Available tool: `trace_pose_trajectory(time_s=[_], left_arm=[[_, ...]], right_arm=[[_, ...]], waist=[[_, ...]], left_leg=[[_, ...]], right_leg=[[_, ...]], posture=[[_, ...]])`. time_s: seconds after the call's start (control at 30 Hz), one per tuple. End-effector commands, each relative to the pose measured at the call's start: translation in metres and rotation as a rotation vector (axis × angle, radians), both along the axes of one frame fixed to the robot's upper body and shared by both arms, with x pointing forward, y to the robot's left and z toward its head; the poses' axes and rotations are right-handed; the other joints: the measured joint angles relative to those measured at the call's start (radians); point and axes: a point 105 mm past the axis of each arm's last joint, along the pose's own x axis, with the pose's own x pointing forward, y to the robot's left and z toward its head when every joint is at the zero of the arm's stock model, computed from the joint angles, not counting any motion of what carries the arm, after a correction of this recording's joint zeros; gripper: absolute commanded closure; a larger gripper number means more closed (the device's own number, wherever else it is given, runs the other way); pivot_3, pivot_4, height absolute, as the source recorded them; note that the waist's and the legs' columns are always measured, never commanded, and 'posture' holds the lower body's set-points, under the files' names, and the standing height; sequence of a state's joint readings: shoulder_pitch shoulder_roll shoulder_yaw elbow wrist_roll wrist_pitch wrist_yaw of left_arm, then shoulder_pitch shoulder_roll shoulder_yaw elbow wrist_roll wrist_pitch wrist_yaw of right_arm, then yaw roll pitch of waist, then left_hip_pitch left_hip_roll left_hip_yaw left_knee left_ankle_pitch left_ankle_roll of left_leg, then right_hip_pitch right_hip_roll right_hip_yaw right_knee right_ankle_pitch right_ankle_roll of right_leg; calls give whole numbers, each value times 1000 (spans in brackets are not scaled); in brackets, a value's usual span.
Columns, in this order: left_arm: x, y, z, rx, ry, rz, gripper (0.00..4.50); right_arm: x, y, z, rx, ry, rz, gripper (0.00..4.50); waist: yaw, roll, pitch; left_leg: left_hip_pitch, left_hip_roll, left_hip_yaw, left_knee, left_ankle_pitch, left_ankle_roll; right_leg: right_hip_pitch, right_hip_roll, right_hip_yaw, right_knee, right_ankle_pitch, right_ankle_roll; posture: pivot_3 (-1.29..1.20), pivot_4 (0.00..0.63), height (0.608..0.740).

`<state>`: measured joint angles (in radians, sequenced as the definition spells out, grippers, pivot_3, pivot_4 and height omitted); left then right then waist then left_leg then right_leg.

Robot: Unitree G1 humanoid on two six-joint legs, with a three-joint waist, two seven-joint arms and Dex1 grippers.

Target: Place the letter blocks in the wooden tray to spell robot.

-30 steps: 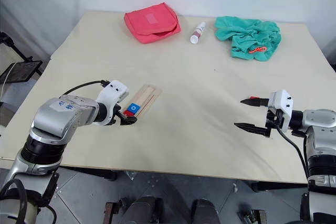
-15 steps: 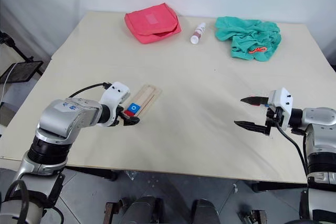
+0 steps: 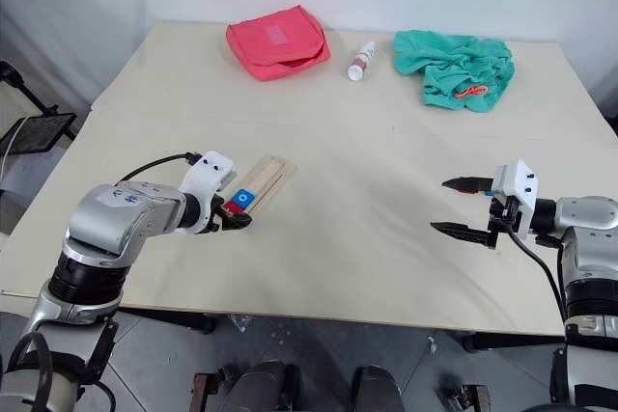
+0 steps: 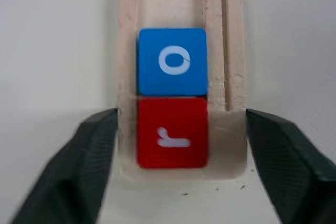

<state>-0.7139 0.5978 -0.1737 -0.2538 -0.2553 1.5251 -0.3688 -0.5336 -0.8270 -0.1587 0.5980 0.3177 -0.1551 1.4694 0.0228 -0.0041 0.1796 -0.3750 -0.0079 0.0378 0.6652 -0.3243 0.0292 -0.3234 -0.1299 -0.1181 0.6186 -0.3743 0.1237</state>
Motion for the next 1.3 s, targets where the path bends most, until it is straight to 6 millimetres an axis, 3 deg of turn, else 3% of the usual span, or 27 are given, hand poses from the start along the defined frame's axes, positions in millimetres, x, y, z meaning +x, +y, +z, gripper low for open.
trace_pose_trajectory(time_s=[0.03, 0.4, 0.7, 0.93, 1.3], left_arm=[[4, 0, -1, 19, -22, -35, 1129], [10, -50, 29, 106, -243, -521, 1129], [-7, -110, 21, 70, -236, -890, 1129], [-23, -124, 2, 94, -142, -1031, 1129], [-21, -142, -3, 153, -133, -1112, 1129]], right_arm=[[0, -5, 6, -7, -26, -13, 0], [-4, -8, 6, -6, -45, -29, 0], [-29, -20, 7, 7, -72, -17, 0], [-61, -30, -3, -42, -69, 42, 0], [-81, -35, -12, -31, -71, -86, 0]], waist=[[0, 0, 0], [3, 0, 0], [5, 0, 0], [3, 0, 0], [5, -1, 1]], left_leg=[[0, 0, 0, 0, 0, 0], [-1, 0, 0, 0, 0, 0], [-2, -1, 0, 0, 0, 0], [-2, 0, 0, 0, 0, 0], [-2, -1, 1, 1, 0, 1]], right_leg=[[0, 0, 0, 0, 0, 0], [-1, 0, -1, -1, 0, 0], [-1, 0, -2, -1, 0, 0], [-1, 1, -2, 0, 0, 0], [-1, 0, -1, 0, 0, 0]], posture=[[0, 150, 740], [0, 150, 740], [0, 150, 740], [0, 150, 740], [0, 150, 740]])
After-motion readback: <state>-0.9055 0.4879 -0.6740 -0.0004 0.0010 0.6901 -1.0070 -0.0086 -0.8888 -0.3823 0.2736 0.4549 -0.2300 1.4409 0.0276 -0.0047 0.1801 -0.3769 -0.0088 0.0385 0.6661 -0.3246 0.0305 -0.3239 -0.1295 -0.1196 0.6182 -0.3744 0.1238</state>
